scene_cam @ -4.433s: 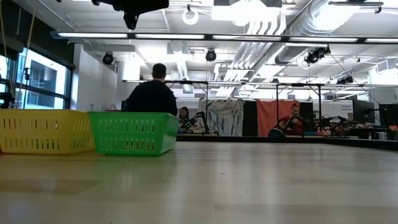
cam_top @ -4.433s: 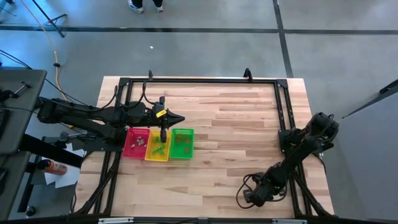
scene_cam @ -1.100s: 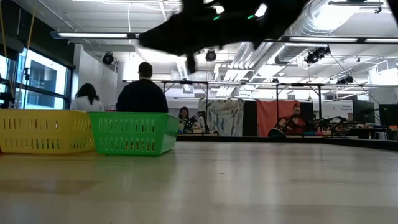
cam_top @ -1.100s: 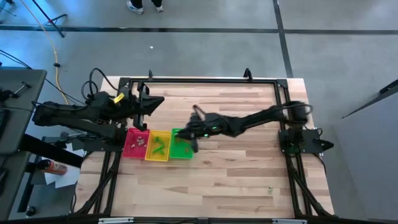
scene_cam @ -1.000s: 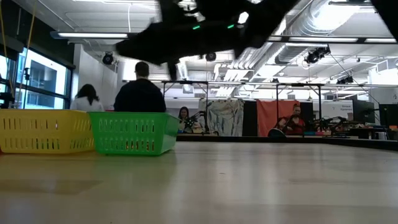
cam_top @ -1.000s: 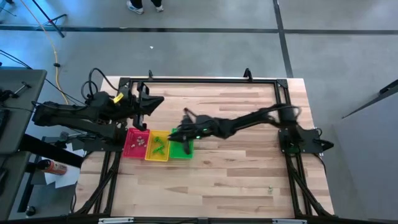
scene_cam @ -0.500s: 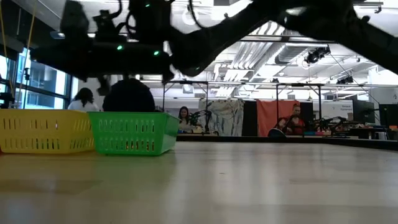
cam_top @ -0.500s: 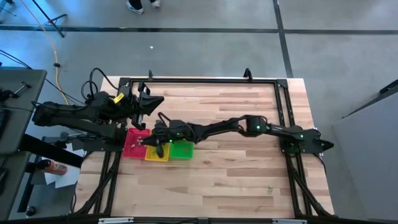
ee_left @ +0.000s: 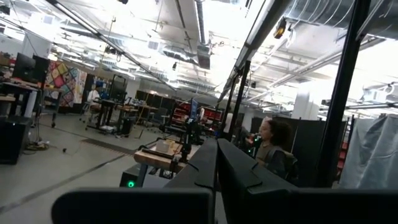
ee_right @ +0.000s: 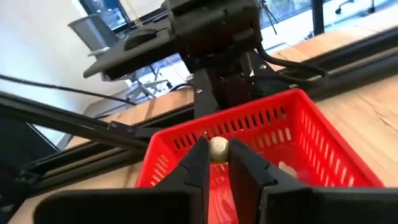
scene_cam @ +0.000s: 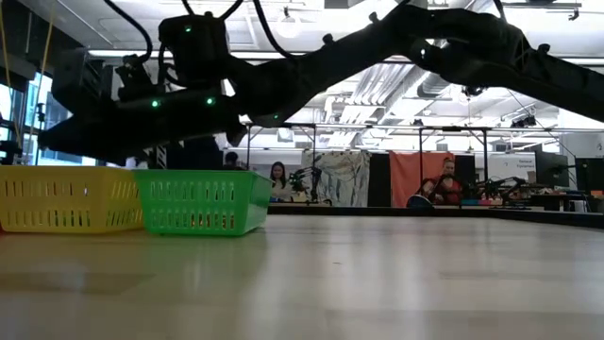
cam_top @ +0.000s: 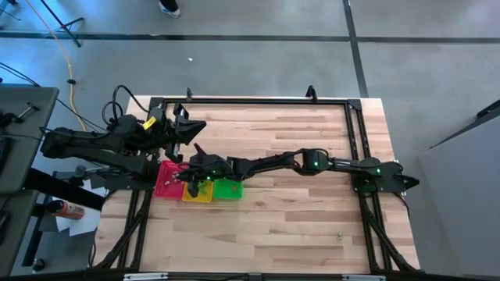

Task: Sort Halloween decoration
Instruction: Put the white skull toy into the red bin

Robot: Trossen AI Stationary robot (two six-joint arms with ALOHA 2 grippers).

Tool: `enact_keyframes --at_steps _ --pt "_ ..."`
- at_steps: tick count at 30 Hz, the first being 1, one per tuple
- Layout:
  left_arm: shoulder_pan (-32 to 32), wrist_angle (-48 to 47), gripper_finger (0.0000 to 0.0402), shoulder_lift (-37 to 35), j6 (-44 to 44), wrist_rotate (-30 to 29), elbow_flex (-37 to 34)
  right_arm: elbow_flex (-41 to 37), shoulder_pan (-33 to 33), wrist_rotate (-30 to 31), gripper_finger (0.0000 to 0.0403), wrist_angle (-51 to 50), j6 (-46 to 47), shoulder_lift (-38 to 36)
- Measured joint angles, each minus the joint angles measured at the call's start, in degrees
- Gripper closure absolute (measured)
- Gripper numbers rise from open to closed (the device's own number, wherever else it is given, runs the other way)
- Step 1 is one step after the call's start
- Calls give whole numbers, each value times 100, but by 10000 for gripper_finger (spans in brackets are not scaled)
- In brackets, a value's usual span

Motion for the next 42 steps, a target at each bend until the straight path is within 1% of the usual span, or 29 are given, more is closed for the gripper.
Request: enact_keyframes --at_steps 12,17,19,21,25,28,30,32,35,36,37,38,40,42 --pt "-2 -19 402 0 0 -20 0 0 0 36 298 -123 387 0" --pt "-2 -17 402 0 -2 -20 0 0 -14 22 249 -85 374 0" --pt "-2 -20 401 0 -2 -22 0 0 -51 -117 231 -78 255 -4" --pt "-2 -17 402 0 -2 -22 0 0 -104 -406 218 -35 181 -19" --pt "-2 -17 401 0 0 -22 0 0 -317 -1107 212 135 342 -127" --pt "-2 -22 401 0 0 -22 0 0 -478 -1508 226 68 409 -269" --pt "-2 -22 401 0 -2 -22 0 -1 -580 -1690 250 6 409 -376" --pt "-2 -31 401 0 -2 -22 0 -2 -662 -1937 288 -110 318 -505" --pt "-2 -17 402 0 -50 -22 0 0 -765 -2254 367 -782 -154 -789" --pt "-2 -15 401 -2 -93 -22 0 0 -787 -2334 385 -1061 -390 -869" --pt "-2 -19 401 -4 -139 -22 0 0 -805 -2411 391 -1418 -615 -948" --pt "-2 -24 402 -1 -153 -22 0 0 -823 -2459 389 -1784 -815 -1024" --pt "-1 -28 402 0 -153 -22 0 0 -826 -2467 390 -2472 -1274 -1173" --pt "-2 -26 401 0 -153 -22 0 0 -826 -2472 399 -3120 -1700 -1324"
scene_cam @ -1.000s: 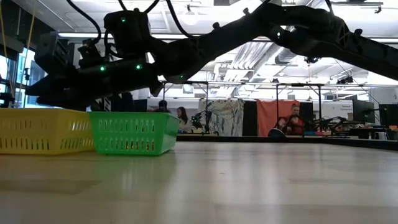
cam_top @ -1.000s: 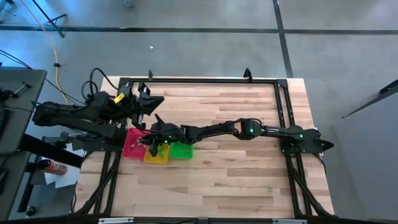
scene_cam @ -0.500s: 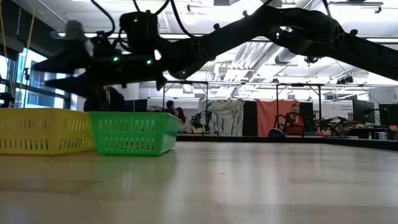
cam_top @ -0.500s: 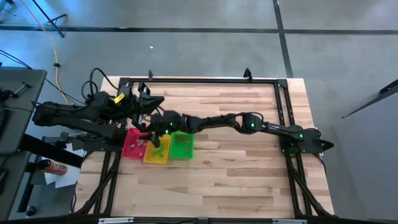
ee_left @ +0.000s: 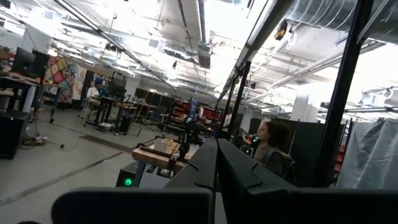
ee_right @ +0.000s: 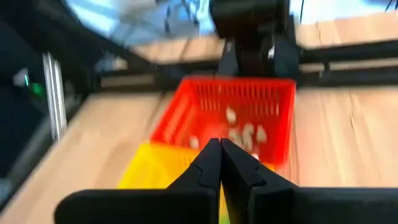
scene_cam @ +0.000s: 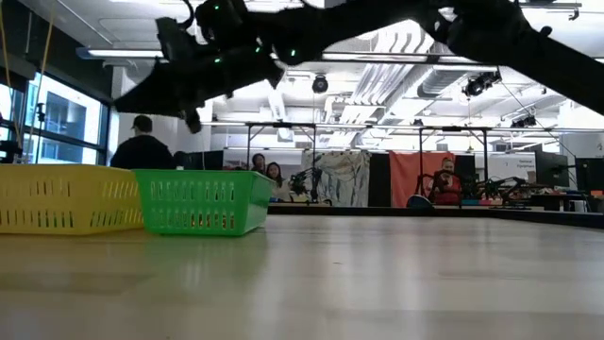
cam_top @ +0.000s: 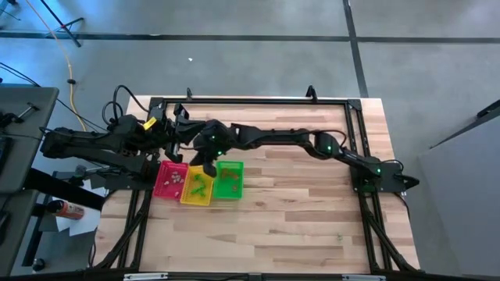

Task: Sort Halloween decoration
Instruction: Put the white skull toy into the red bin

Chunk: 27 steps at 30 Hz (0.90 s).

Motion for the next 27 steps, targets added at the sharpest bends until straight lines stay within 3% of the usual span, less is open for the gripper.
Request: enact_keyframes --at_steps 10,27 --pt "0 11 402 0 1 0 0 -4 -4 333 402 -2697 -1529 -340" --pt "0 205 401 -1 9 -24 0 -7 -373 357 403 -4693 -2385 -1008"
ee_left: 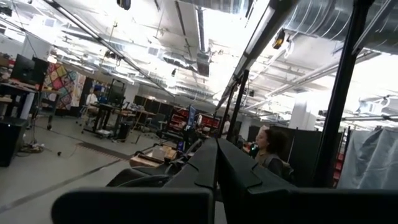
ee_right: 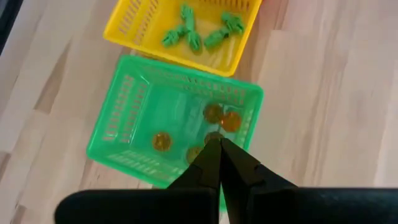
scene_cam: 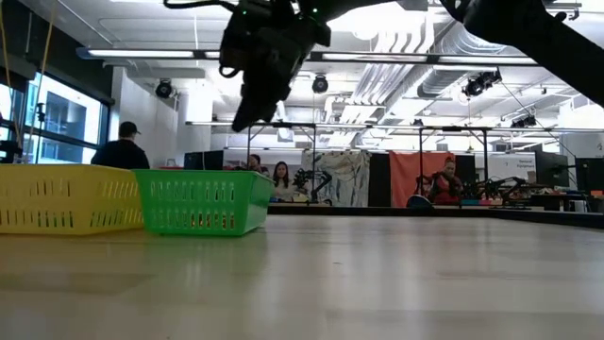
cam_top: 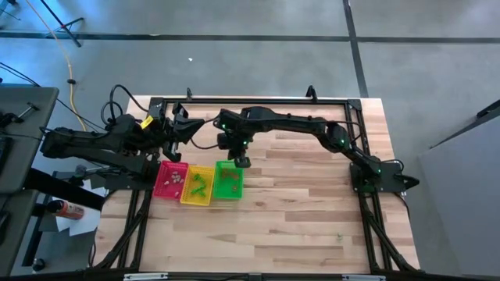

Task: Sort Halloween decoration
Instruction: Put the white skull toy into the red bin

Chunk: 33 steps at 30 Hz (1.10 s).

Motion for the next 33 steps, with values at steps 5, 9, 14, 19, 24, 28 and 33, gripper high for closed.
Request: enact_keyframes --at_steps 5,9,14,19,24,28,33 --pt "1 114 401 -1 4 0 0 -4 -25 -1 403 -483 -192 -118" --pt "0 104 402 1 9 2 0 -3 -36 -32 403 -903 -235 -177" --pt "0 122 401 1 71 0 0 -4 26 -107 403 -1344 -343 -193" --pt "0 131 402 1 118 0 0 -931 97 -257 403 -1094 -331 -703" --pt "2 138 402 1 300 -15 0 -4470 121 -99 403 1316 737 -2803" --pt "0 136 401 4 428 -227 0 -6768 328 245 403 3274 2185 -4808" --pt "2 114 401 6 466 -455 0 -8237 919 1187 403 4715 3532 -6617"
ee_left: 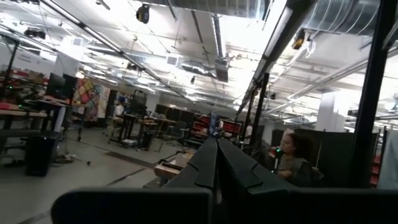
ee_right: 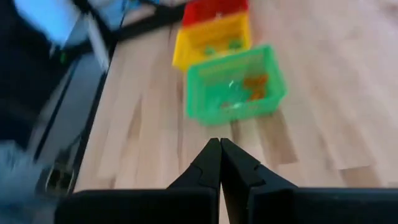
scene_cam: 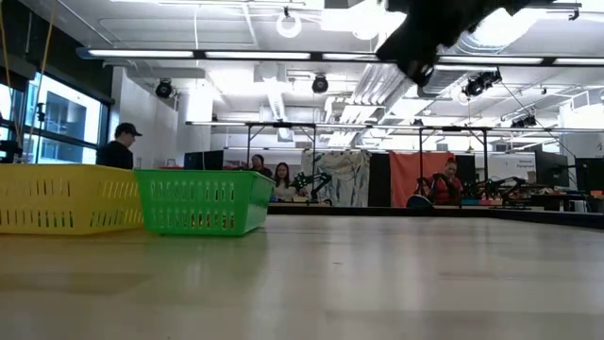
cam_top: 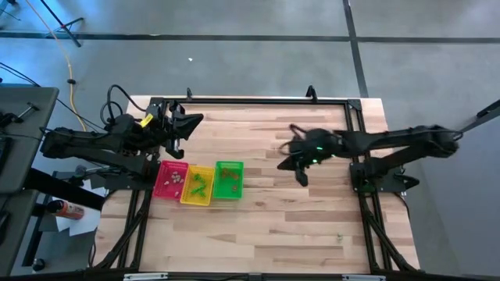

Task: Sort Halloween decoration
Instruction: Put the white skull toy into the red bin

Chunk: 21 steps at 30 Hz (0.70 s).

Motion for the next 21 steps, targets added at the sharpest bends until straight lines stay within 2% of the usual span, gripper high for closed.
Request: enact_keyframes --at_steps 2,5,11,15,21 --pt "0 -19 401 0 0 -6 0 -221 226 401 403 210 268 -375" --pt "0 -108 401 0 -2 -6 0 -290 480 595 403 417 349 -605" --pt "-2 -942 402 81 -19 -3 2 -187 742 829 403 1547 161 -527" --pt "-4 -1199 401 416 -232 11 0 -189 746 827 403 2047 167 -496" --pt "-12 -919 401 1160 -317 715 -1 -189 726 833 403 2373 44 -493"
